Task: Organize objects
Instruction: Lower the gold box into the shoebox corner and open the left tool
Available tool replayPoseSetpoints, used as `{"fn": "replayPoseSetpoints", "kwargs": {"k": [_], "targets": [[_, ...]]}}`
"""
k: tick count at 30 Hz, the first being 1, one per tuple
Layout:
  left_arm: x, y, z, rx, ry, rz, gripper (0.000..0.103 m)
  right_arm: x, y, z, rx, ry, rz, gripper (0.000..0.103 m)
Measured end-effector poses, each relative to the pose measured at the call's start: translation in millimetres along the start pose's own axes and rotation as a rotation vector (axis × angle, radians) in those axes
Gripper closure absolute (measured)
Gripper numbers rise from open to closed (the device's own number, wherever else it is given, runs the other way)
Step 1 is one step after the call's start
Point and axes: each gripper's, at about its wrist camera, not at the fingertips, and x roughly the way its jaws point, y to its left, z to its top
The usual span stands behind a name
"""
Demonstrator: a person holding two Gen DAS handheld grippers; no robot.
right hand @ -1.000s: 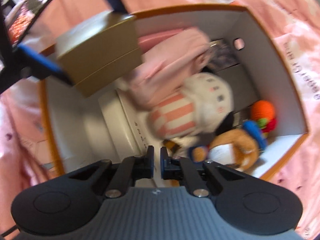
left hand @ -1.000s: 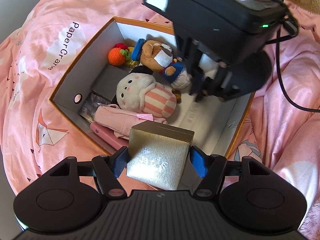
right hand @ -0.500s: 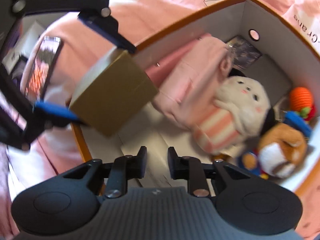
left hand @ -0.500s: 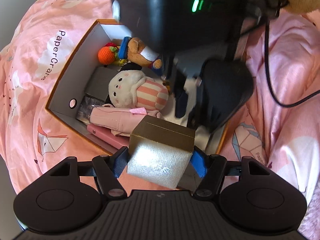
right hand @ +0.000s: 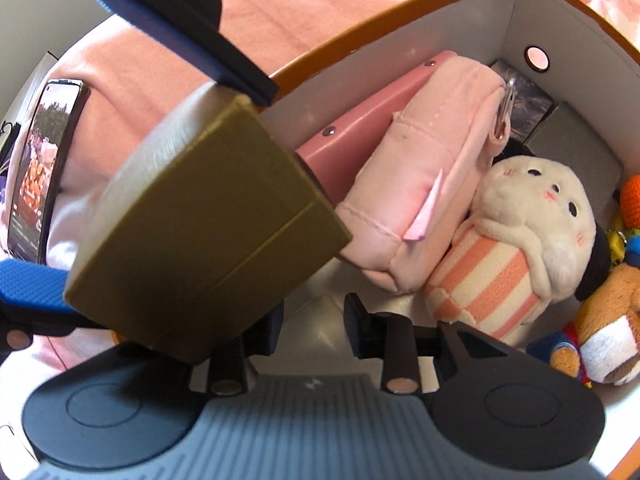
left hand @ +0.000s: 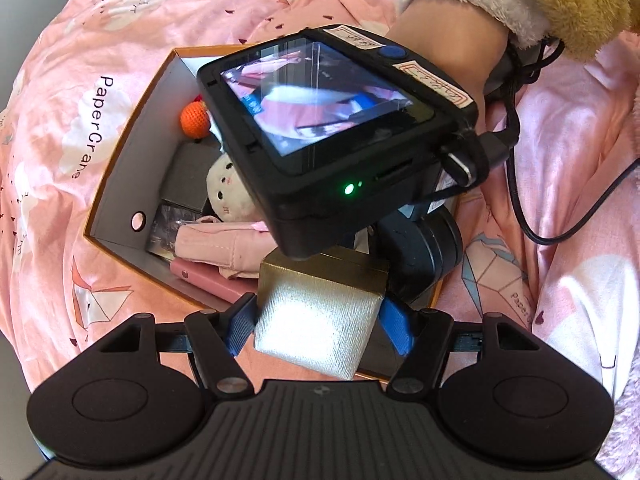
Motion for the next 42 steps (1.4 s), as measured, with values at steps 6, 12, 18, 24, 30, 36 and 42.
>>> {"fn": "replayPoseSetpoints", "kwargs": {"k": [6, 12, 18, 24, 30, 36, 42], "targets": [[1, 0, -3, -0.047, -0.053, -0.033, 0.026, -32, -7, -17, -0.016, -0.064, -0.035, 0.068], [11, 1, 5, -0.085, -0.063, -0.127, 0.026, -68, -15, -32, 0.035, -0.147, -0.069, 0.083], [31, 0, 3, -0.146, -0.020, -0.162, 0.028, -63, -32, -39, 0.085, -0.160, -0.003, 0.086], [34, 11, -5, -0.219, -0.009, -0.214, 0.031, -56, -18, -37, 0.113, -0.163, 0.061, 0.087], [37, 20, -10, -0.244, 0.018, -0.236, 0.033, -42, -12, -29, 0.134, -0.130, 0.116, 0.087], [29, 19, -18, -0.225, 0.006, -0.237, 0.042, -34, -16, -29, 0.180, -0.099, 0.122, 0.087], [27, 22, -19, -0.258, -0.002, -0.247, 0.057, -20, -10, -32, 0.167, -0.071, 0.084, 0.093]]}}
